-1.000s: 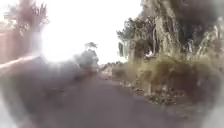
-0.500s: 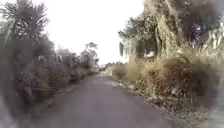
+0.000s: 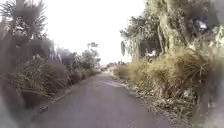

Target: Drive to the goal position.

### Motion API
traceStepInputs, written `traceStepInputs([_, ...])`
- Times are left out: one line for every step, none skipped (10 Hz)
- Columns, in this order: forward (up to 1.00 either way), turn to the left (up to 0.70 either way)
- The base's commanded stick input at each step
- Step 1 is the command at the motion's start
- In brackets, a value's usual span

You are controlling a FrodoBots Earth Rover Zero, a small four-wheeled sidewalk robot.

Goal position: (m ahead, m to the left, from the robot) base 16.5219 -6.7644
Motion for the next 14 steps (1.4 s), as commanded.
traceStepInputs([0.5, 0.0])
traceStepInputs([0.5, 0.0])
traceStepInputs([0.5, 0.0])
traceStepInputs([0.5, 0.0])
traceStepInputs([0.5, 0.0])
traceStepInputs([0.5, 0.0])
traceStepInputs([0.5, 0.0])
traceStepInputs([0.5, 0.0])
traceStepInputs([0.5, 0.0])
traceStepInputs([0.5, 0.0])
traceStepInputs([0.5, 0.0])
traceStepInputs([0.5, 0.0])
traceStepInputs([0.5, 0.0])
traceStepInputs([0.5, 0.0])
